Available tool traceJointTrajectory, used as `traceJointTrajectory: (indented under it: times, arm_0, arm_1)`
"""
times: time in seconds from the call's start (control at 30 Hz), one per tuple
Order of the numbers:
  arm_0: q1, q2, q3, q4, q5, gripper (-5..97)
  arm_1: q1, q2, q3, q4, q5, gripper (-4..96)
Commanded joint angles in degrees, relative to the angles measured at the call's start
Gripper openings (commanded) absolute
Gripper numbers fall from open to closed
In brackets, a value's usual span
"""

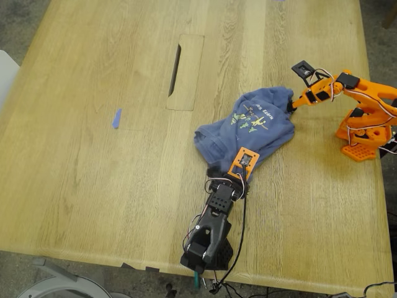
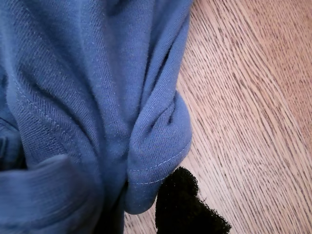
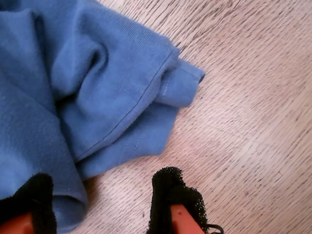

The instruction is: Fold a T-shirt

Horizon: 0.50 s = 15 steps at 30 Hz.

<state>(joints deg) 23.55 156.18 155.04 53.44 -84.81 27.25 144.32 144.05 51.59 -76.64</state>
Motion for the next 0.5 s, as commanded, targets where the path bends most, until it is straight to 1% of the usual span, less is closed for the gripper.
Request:
traceJointTrajectory:
  times: [0.0,0.03,0.1,0.17,0.23,0.27,0.37,0.47]
  arm_0:
    - [0.97,1.58,-0.35,-1.14,-1.05,70]
    - [1.23,1.32,-0.35,-1.05,-0.97,71]
    - [2.29,0.97,-0.18,-0.88,-2.2,76]
    - [2.72,0.97,-0.7,2.2,-2.64,78]
    - [4.75,0.97,-0.97,5.54,-3.34,77]
    - [6.77,0.97,-1.05,7.03,-3.25,74]
    - [14.24,-0.18,-1.05,10.46,-5.98,73]
    - [17.58,-0.26,-0.44,11.25,-8.79,74]
  arm_1:
    - [-0.53,3.52,1.41,-0.97,-0.18,33.6]
    - [-0.88,4.22,1.85,-1.05,-0.18,33.6]
    - [-1.05,5.27,2.2,-1.14,-0.44,33.8]
    - [-1.05,5.89,2.02,-0.79,-0.44,33.6]
    - [-0.88,6.5,2.02,-0.79,-0.62,33.5]
    - [-0.88,6.86,2.02,-0.79,-0.7,33.5]
    - [-1.05,7.38,2.29,-0.7,-0.88,34.3]
    - [-1.49,7.56,2.99,-1.32,-0.88,34.7]
